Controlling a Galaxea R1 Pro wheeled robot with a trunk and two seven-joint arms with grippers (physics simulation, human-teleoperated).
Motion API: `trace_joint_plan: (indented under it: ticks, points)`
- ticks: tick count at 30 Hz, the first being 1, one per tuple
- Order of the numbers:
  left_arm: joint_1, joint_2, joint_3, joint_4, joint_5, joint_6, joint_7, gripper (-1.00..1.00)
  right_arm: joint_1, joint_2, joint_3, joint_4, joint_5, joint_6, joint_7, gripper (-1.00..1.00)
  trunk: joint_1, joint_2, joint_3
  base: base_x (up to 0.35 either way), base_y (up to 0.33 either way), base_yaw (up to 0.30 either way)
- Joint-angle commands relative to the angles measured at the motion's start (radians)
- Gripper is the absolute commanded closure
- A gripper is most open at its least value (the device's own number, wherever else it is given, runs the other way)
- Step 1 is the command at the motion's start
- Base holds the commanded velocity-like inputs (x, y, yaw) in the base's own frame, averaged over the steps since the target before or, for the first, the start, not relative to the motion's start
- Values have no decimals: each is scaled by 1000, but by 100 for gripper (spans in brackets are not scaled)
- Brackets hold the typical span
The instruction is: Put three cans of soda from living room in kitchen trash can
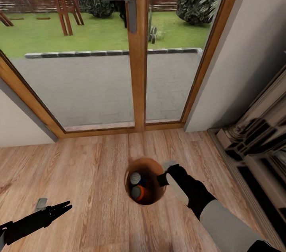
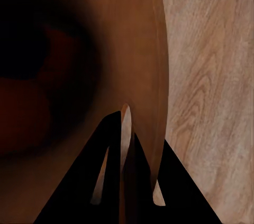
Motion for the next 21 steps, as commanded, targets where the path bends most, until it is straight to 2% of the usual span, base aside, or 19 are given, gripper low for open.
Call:
trace_joint_plan:
  ticks: [1, 3, 6, 21]
  points:
    - [0, 0, 0, 0, 0, 0, 0, -100, 0, -25, -9, -16, -21, -4, 50, 100, 0, 0, 0, 0, 0, 0]
    - [0, 0, 0, 0, 0, -1, 0, -100, 0, -60, -32, -49, -21, -3, 134, 100, 0, 0, 0, 0, 0, 0]
    - [0, 2, 0, 0, 0, -2, -3, -100, 0, -81, -49, -72, -20, -1, 197, 100, 0, 0, 0, 0, 0, 0]
    - [0, 3, 1, 0, 0, -3, -3, -100, 1, -84, -48, -78, -19, -5, 214, 100, 0, 0, 0, 0, 0, 0]
